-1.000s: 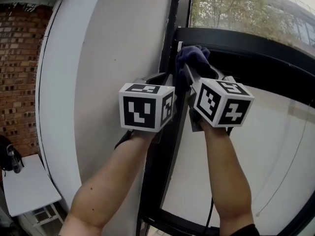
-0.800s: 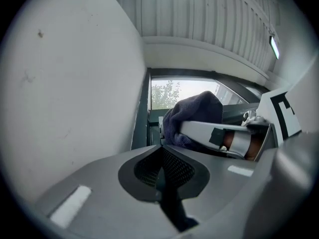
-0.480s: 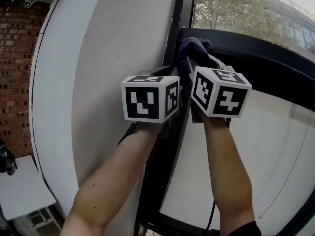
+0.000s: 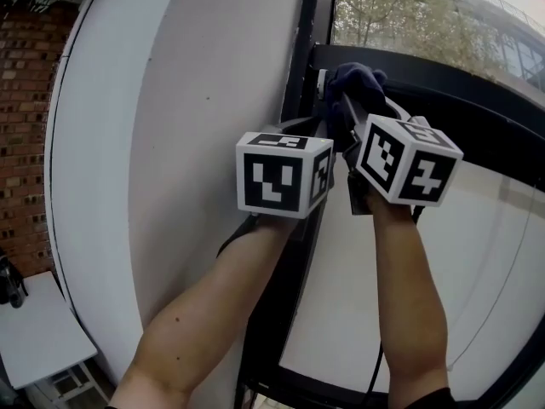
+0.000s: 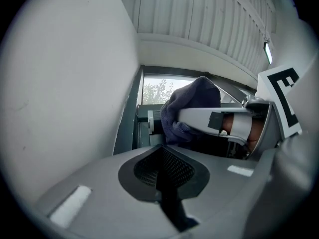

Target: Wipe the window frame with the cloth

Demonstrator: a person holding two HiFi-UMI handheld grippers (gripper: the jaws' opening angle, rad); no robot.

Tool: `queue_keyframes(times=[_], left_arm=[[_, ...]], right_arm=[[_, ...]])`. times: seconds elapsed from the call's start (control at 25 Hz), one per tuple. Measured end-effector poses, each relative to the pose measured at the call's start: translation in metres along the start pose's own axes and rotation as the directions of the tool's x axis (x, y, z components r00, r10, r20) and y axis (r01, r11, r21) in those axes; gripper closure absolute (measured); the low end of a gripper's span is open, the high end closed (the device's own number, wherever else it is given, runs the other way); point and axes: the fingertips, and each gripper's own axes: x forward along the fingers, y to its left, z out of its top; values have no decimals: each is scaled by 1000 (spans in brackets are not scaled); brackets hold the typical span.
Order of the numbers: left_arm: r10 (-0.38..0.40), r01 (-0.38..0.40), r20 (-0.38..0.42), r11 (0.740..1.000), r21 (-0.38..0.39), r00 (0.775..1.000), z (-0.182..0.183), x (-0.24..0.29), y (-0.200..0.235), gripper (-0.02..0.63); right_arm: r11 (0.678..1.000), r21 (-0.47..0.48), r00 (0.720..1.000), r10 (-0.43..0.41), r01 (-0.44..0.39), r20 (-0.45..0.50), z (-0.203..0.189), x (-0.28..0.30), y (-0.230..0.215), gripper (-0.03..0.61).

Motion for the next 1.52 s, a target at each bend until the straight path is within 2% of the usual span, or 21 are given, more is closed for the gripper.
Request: queue_keyframes(times=[0.12, 0.4, 0.72, 1.0, 1.12, 1.36, 1.52], left_arm=[[-8, 8, 1, 1000, -5, 1000, 1, -1, 0, 621], [-66, 66, 1, 993, -98, 998, -3, 2, -18, 621], [-102, 102, 12, 992, -77, 995, 6, 7, -53, 621], [-91, 93, 34, 994, -58, 995, 15, 22, -76, 621], [-101, 104, 42, 993, -64, 994, 17, 29, -97, 621], [-115, 116, 44, 993, -21, 992, 22, 44, -142, 621], [-98, 99, 36, 995, -24, 995, 20, 46, -142, 621]], right_arm=[[1000, 1, 1000, -27, 27, 1, 2, -7, -9, 476], [996, -13, 996, -88, 88, -7, 10, -31, -33, 476], [992, -19, 992, -122, 122, -16, 21, -61, -65, 476], [993, -64, 995, -100, 98, -14, 25, -76, -85, 476], [992, -80, 995, -99, 98, -9, 29, -90, -99, 476], [993, -83, 997, -78, 78, 5, 39, -113, -128, 476], [994, -77, 997, -77, 78, 16, 42, -117, -128, 476]])
